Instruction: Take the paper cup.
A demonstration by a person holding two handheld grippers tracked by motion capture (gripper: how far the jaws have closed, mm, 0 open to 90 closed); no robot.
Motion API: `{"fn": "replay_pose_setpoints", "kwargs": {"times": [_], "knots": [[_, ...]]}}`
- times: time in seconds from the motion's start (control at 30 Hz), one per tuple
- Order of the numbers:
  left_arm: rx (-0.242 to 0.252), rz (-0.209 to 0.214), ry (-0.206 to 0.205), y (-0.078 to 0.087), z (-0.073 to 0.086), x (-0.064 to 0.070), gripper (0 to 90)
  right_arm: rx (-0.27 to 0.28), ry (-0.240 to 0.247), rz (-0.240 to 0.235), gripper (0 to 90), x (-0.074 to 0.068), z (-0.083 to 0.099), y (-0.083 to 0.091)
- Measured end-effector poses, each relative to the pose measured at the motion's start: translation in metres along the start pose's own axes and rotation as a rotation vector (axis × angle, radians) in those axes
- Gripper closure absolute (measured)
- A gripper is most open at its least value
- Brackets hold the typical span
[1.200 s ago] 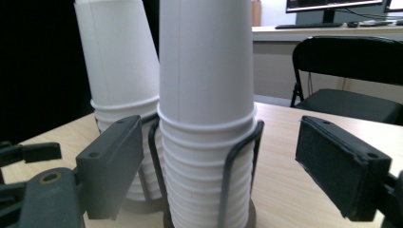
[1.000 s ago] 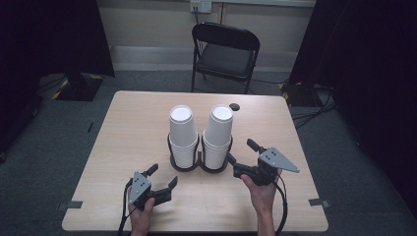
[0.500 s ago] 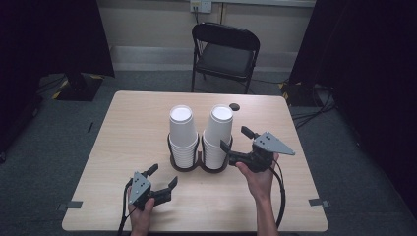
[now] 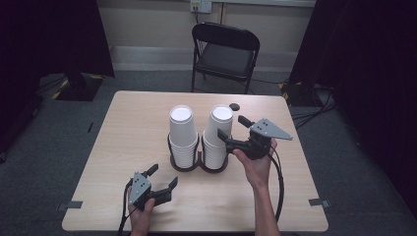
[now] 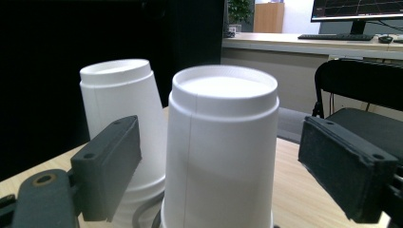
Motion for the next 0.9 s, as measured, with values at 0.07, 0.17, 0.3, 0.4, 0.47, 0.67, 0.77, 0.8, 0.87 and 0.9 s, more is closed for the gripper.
{"fn": "replay_pose_setpoints", "kwargs": {"times": [0.07, 0.17, 0.3, 0.4, 0.47, 0.67, 0.77, 0.8, 0.87, 0.9], "knots": [[0.002, -0.002, 0.006, 0.000, 0.000, 0.000, 16.1, 0.001, -0.004, -0.003, 13.8, 0.001, -0.003, -0.005], [0.006, -0.002, 0.009, 0.001, 0.000, 0.000, 16.1, -0.003, -0.002, -0.009, 13.7, 0.002, -0.005, -0.012], [0.005, 0.000, 0.005, 0.001, 0.000, 0.000, 16.1, -0.002, -0.006, -0.015, 13.6, 0.004, -0.008, -0.020], [0.004, 0.000, 0.003, 0.001, 0.000, 0.000, 16.1, -0.013, -0.009, -0.012, 13.6, 0.005, -0.008, -0.027], [0.005, -0.002, 0.004, 0.001, 0.000, 0.000, 16.1, -0.022, -0.007, -0.017, 13.6, 0.006, -0.007, -0.031], [0.005, -0.002, 0.002, 0.001, 0.000, 0.000, 16.1, -0.058, -0.020, -0.034, 13.7, 0.007, 0.000, -0.041], [0.005, -0.002, 0.002, 0.002, 0.000, 0.000, 16.1, -0.070, -0.034, -0.053, 13.8, 0.008, 0.004, -0.045], [0.006, -0.002, 0.002, 0.002, 0.000, 0.000, 16.1, -0.074, -0.033, -0.051, 13.8, 0.008, 0.006, -0.045], [0.007, -0.006, 0.002, 0.002, 0.000, 0.000, 16.1, -0.085, -0.035, -0.054, 13.8, 0.008, 0.009, -0.047], [0.006, -0.007, 0.001, 0.002, 0.000, 0.000, 16.1, -0.089, -0.048, -0.055, 13.6, 0.008, 0.013, -0.049]]}}
Point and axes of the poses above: each handheld gripper's, and its own axes: y roughly backward along the jaws, z roughly out of its underside, x roughly to its right, the point moved 2 cm from there along -y, roughly forward along the jaws, and after that the axes turned 10 degrees about x, right-handed, at the moved point
